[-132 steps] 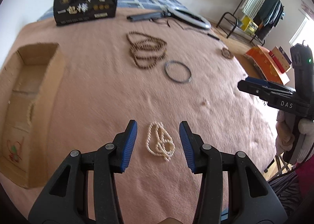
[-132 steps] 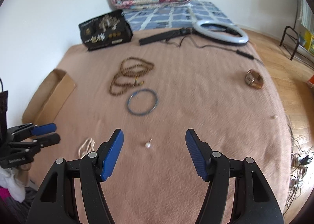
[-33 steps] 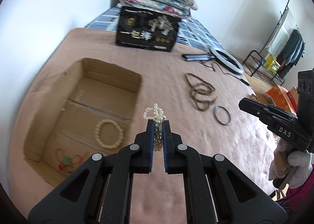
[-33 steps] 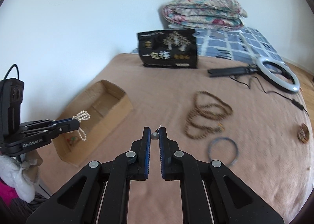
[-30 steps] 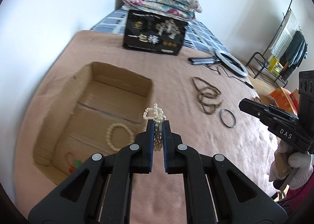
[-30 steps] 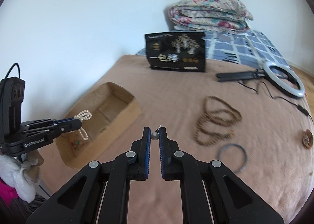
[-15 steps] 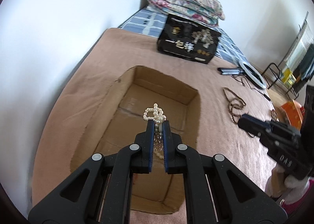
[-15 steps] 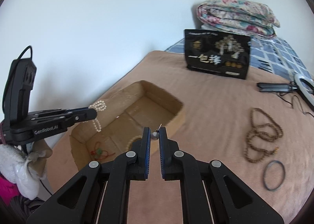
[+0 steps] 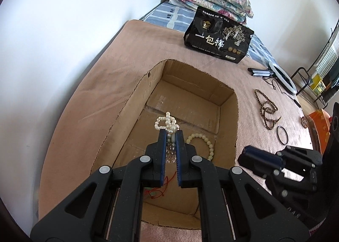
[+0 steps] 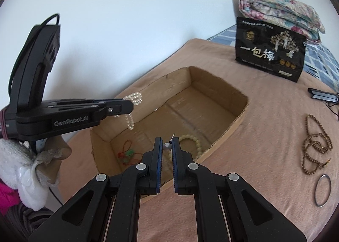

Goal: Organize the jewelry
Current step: 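Carry the pearl necklace and loose pearl over the cardboard box with both grippers, then open left gripper to drop the necklace in the box while right releases the pearl, then withdraw both open grippers from the box toward the remaining jewelry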

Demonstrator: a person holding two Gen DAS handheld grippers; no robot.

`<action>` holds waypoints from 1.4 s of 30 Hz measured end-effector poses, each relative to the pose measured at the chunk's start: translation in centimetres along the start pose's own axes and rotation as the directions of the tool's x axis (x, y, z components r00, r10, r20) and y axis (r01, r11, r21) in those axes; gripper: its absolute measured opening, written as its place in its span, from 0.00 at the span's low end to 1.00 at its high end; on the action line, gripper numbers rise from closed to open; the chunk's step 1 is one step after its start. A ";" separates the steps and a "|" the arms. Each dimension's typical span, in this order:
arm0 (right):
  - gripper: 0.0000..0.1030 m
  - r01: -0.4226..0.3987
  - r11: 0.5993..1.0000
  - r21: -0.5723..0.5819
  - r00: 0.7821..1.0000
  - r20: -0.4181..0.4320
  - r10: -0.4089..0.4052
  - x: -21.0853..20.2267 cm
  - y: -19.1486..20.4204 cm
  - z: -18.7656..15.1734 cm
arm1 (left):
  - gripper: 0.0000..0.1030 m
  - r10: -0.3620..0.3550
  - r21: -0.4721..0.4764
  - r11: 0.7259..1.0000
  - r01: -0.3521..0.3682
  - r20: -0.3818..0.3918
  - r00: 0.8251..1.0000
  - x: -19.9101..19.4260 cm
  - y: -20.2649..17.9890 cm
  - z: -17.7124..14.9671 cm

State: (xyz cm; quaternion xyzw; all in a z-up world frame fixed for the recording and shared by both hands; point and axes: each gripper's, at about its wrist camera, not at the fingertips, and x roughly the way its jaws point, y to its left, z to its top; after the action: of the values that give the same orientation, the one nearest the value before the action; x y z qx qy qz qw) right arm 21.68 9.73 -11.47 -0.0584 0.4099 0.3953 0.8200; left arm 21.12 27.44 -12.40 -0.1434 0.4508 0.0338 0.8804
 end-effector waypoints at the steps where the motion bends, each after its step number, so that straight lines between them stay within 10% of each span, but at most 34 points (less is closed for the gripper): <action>1: 0.07 -0.002 1.000 -0.005 1.000 -0.004 0.002 0.1 0.2 -0.1 | 0.06 0.003 0.001 1.000 -0.003 -0.003 1.000 0.1 0.0 0.0; 12: 0.07 -0.019 1.000 -0.009 1.000 -0.015 0.019 0.1 0.8 -0.5 | 0.06 0.006 0.009 1.000 -0.005 -0.010 1.000 0.3 -0.7 -0.2; 16: 0.44 -0.008 1.000 -0.010 1.000 -0.006 0.008 -0.1 0.6 -0.4 | 0.23 0.009 0.019 1.000 -0.009 -0.011 1.000 0.4 -1.1 -0.2; 17: 0.48 -0.006 1.000 -0.009 1.000 0.002 0.006 -0.2 0.6 -0.4 | 0.37 0.013 0.020 1.000 -0.013 -0.007 1.000 0.4 -1.1 -0.2; 23: 0.68 0.030 0.999 -0.016 1.000 0.002 -0.030 -0.2 0.6 -0.5 | 0.46 0.024 0.018 1.000 -0.024 0.001 1.000 0.3 -1.2 -0.2; 42: 0.69 0.135 0.990 0.046 0.991 0.001 -0.136 -2.8 -3.2 -1.2 | 0.60 0.000 0.037 0.999 -0.001 0.037 0.999 -0.1 -3.2 0.3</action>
State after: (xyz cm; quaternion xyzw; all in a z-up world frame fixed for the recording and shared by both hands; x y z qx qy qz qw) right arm 22.17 5.34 -11.02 -0.0666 0.4121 0.3294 0.8469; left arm 21.89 24.45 -11.49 -0.1264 0.4351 0.0284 0.8910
